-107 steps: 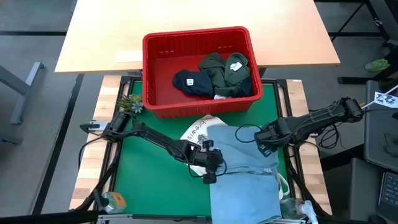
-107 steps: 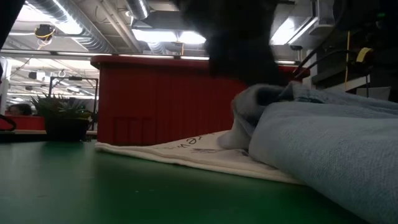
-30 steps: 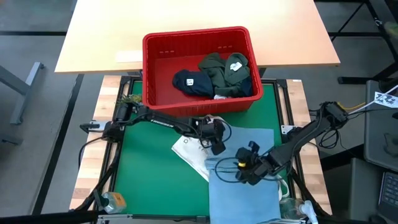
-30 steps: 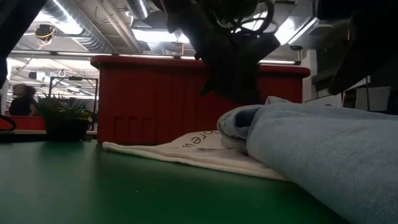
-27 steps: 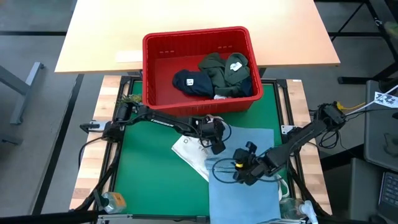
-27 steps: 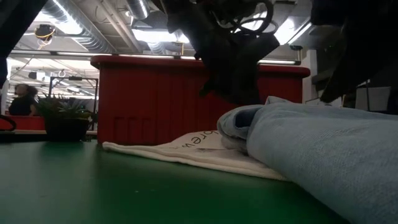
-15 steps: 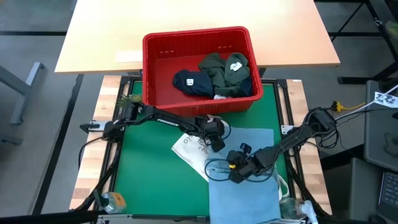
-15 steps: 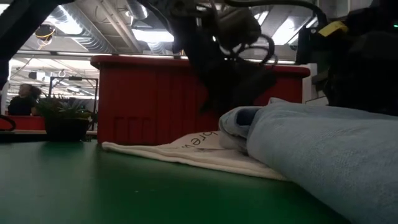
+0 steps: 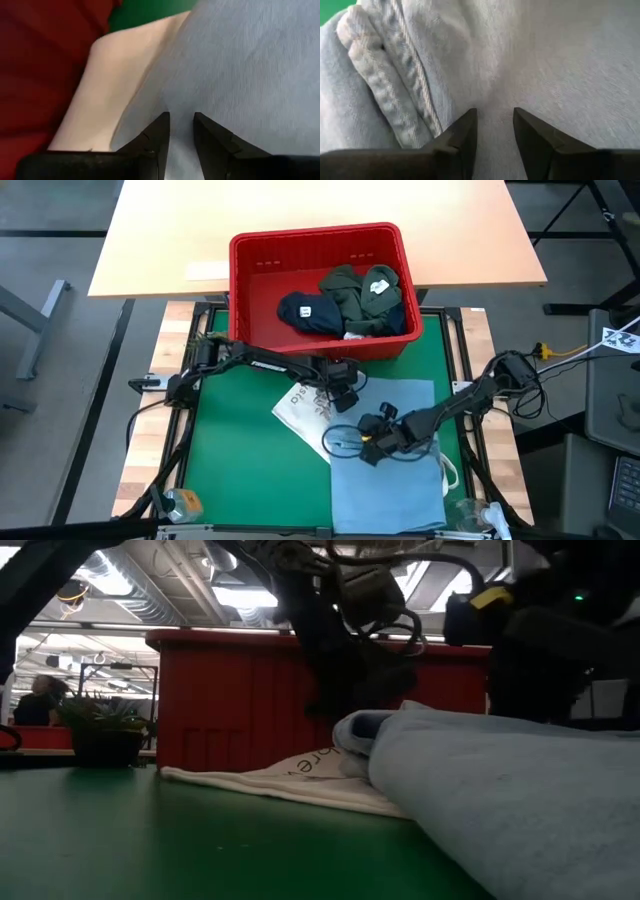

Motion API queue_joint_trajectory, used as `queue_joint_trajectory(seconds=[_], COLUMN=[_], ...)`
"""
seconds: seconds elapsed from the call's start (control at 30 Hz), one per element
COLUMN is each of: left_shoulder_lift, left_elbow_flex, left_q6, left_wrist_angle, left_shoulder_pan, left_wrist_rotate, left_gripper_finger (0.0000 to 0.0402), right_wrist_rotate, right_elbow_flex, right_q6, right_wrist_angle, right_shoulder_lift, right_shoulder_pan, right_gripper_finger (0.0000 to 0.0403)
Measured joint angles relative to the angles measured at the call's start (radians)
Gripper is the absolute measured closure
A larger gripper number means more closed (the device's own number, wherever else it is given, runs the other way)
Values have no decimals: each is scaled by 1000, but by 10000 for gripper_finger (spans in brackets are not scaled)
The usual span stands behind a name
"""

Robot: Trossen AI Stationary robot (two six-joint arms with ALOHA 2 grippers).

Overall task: Fold laundry
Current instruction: Fold the light blue pants

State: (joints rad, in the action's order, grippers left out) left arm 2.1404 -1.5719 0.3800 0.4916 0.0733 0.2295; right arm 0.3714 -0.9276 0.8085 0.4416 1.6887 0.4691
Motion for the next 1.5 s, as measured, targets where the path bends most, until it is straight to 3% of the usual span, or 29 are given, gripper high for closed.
queue_joint_trajectory(seconds=[0.23,0.53,0.8,0.97,1.13,1.23,1.5], left_shoulder_lift=[-103,-193,-157,-128,-69,-41,44], left_elbow_flex=[0,0,-1,-2,-1,-1,-3], left_q6=[2,17,63,65,67,99,111], left_wrist_angle=[66,70,49,-27,-47,-51,-48], left_shoulder_pan=[-37,-137,-275,-344,-374,-376,-374], left_wrist_rotate=[3,-12,-10,53,123,125,106], left_gripper_finger=[318,318,318,318,318,318,318], right_wrist_rotate=[25,42,88,92,85,21,-118], right_elbow_flex=[-33,-210,-269,-269,-216,-145,42], right_q6=[-60,-47,184,312,368,391,395], right_wrist_angle=[-11,326,613,759,805,797,624], right_shoulder_lift=[-11,-33,-33,-27,-26,-25,-25], right_shoulder_pan=[-17,115,260,300,304,304,303], right_gripper_finger=[274,274,274,274,274,274,274])
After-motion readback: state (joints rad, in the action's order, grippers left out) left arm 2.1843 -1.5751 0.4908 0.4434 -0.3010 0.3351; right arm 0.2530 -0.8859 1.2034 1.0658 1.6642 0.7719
